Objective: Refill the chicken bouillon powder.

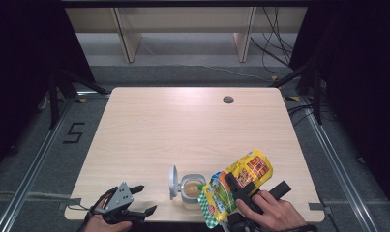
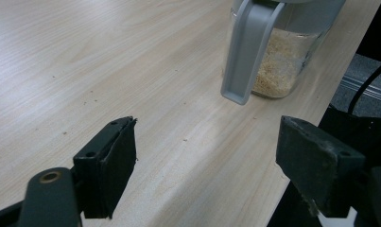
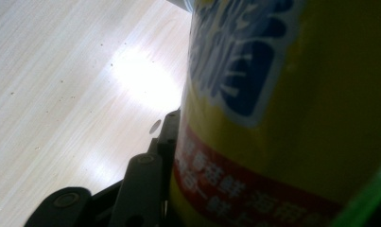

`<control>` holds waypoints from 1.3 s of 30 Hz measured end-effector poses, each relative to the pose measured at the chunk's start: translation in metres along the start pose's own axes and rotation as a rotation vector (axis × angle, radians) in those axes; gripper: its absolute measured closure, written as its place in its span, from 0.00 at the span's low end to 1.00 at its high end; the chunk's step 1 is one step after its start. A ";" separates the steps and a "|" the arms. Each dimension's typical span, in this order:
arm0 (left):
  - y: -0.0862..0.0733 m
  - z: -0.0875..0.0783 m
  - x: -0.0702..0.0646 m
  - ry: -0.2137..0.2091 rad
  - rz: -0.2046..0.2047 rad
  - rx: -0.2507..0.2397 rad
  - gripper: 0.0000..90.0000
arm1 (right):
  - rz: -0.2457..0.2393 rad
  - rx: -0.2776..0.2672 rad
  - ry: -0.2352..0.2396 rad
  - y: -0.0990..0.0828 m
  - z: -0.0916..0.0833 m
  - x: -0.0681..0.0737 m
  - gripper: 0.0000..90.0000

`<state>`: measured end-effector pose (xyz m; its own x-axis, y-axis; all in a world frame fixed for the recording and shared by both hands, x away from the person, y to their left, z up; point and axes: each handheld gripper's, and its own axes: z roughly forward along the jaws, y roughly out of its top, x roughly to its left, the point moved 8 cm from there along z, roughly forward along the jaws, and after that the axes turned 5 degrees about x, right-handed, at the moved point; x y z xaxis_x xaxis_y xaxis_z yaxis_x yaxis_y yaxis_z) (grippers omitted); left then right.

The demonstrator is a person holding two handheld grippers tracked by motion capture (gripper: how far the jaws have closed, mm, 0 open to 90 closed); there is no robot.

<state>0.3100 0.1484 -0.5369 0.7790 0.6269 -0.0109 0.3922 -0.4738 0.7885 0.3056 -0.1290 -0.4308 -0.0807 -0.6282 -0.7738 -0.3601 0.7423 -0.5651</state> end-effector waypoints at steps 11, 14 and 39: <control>0.000 0.000 0.000 0.000 0.000 0.000 0.23 | 0.104 -0.003 0.021 -0.001 0.002 0.010 0.74; 0.001 0.001 -0.002 -0.006 -0.018 -0.018 0.23 | 0.086 -0.001 0.037 -0.004 0.002 0.011 0.74; 0.003 0.000 -0.001 -0.006 0.004 -0.026 0.23 | 0.308 -0.078 0.061 -0.007 0.006 0.026 0.74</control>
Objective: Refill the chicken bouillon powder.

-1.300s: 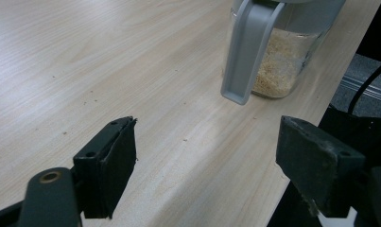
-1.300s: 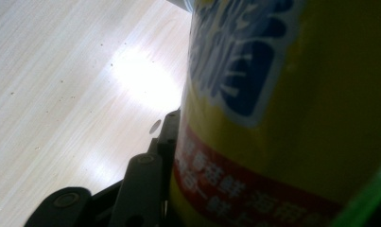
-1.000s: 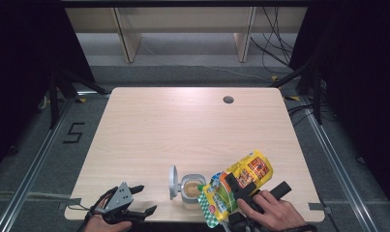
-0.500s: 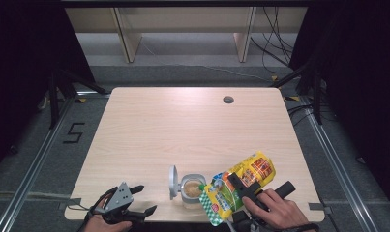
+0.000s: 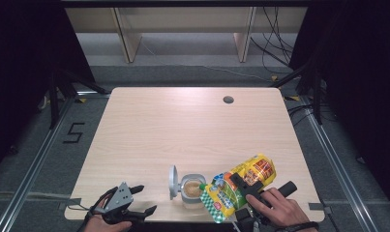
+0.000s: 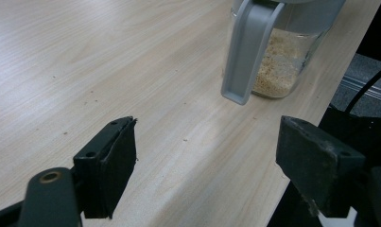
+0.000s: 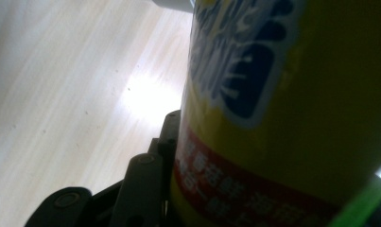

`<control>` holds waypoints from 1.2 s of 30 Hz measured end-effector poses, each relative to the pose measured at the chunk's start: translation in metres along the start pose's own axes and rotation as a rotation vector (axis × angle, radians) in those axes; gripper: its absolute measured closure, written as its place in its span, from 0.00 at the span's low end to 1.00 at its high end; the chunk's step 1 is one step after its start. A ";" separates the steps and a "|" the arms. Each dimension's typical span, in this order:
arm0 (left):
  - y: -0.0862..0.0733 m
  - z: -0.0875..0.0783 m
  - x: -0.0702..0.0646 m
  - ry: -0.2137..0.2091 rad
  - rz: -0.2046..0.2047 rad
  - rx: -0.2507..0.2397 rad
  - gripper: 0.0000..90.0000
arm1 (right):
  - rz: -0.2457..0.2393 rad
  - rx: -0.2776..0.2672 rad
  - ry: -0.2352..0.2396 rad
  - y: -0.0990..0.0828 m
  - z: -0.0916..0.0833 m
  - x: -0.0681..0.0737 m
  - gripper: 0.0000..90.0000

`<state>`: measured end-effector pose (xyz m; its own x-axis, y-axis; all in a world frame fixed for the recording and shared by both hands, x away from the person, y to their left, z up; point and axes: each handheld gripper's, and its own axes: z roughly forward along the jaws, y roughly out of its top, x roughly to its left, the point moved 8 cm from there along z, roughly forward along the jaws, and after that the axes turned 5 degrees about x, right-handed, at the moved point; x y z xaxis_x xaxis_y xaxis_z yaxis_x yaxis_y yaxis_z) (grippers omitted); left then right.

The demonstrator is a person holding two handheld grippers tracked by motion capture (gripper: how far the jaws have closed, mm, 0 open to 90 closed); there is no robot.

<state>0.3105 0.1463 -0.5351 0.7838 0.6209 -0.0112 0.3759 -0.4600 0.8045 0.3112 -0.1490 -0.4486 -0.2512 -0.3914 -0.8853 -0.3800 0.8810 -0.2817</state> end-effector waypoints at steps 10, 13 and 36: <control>-0.002 -0.001 0.002 0.008 0.025 0.022 0.23 | 0.047 -0.055 0.010 -0.004 0.007 0.004 0.75; -0.003 -0.001 0.001 0.007 -0.002 0.027 0.23 | 0.083 -0.057 0.026 -0.004 0.007 0.008 0.75; 0.000 0.000 -0.002 0.000 -0.026 0.000 0.23 | 0.335 -0.183 0.087 -0.007 0.019 0.024 0.79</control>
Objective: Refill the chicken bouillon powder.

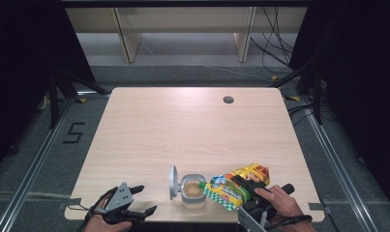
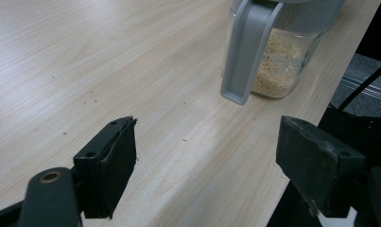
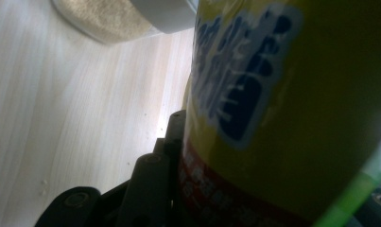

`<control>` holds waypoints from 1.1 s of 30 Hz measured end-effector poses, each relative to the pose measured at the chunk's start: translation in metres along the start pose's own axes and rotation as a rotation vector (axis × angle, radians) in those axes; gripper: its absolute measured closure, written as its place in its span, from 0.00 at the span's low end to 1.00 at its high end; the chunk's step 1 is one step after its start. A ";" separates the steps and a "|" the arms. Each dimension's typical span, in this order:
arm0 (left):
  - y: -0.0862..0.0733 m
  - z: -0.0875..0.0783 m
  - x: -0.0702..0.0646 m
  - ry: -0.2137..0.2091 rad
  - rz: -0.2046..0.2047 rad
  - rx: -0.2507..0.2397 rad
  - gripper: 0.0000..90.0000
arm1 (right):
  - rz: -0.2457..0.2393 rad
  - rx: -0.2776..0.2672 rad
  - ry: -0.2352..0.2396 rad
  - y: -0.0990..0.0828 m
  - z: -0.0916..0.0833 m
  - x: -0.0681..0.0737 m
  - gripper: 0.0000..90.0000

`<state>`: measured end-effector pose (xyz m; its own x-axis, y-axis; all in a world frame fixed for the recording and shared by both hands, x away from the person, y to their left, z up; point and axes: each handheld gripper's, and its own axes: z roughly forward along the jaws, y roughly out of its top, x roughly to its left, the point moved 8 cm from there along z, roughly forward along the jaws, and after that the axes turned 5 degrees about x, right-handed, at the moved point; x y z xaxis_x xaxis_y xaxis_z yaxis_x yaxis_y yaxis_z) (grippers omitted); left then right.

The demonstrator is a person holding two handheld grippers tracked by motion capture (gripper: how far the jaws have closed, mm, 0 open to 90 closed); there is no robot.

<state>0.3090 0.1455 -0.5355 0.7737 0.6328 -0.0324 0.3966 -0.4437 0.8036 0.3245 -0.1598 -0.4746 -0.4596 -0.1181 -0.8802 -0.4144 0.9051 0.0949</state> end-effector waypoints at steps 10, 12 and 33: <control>0.000 -0.001 0.003 0.001 0.033 0.010 0.23 | 0.154 -0.056 -0.005 -0.014 0.006 -0.002 0.80; -0.001 -0.001 0.003 0.007 0.014 0.022 0.23 | 0.127 -0.043 -0.011 -0.016 0.005 -0.003 0.80; 0.000 0.000 0.001 -0.001 -0.007 0.008 0.23 | 0.650 -0.140 -0.040 -0.040 0.032 -0.021 0.83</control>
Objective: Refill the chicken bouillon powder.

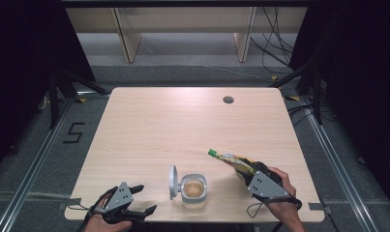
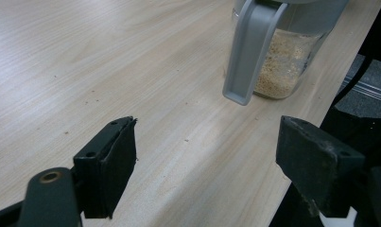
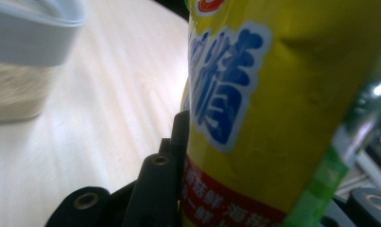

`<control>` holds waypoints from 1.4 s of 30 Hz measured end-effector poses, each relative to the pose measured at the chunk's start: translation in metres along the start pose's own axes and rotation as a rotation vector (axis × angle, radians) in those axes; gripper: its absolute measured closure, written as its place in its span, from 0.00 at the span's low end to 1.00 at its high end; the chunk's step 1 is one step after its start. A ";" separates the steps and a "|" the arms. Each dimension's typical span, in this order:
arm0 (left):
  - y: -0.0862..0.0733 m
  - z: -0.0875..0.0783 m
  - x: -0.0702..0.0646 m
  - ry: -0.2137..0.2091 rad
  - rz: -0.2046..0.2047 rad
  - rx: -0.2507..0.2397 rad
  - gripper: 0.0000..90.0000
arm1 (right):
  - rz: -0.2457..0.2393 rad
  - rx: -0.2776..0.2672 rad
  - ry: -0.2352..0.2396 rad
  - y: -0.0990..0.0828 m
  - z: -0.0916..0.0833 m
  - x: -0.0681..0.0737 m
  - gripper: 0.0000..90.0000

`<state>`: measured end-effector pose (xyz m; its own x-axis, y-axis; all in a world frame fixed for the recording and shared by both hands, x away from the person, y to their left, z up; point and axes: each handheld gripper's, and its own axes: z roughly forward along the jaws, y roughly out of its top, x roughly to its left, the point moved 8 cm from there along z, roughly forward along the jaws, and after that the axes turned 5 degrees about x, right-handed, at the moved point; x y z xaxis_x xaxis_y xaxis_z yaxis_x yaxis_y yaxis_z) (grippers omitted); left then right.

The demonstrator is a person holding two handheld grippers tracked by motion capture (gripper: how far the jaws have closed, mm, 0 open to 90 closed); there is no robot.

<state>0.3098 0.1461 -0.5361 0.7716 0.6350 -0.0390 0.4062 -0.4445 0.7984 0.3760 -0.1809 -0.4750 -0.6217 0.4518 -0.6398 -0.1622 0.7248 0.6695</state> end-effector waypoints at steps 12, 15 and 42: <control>0.000 0.000 -0.001 -0.002 -0.002 -0.001 0.23 | 0.311 -0.063 -0.065 -0.018 0.032 -0.029 0.86; 0.000 0.000 0.000 -0.003 0.010 0.005 0.23 | 0.389 -0.081 -0.081 -0.023 0.038 -0.036 0.86; -0.001 0.000 0.000 -0.006 0.013 0.013 0.23 | 0.519 -0.034 -0.142 -0.052 0.028 -0.038 0.76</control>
<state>0.3090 0.1466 -0.5366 0.7798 0.6251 -0.0325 0.4023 -0.4608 0.7911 0.4298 -0.2207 -0.4959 -0.5178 0.8135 -0.2646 0.1124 0.3714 0.9217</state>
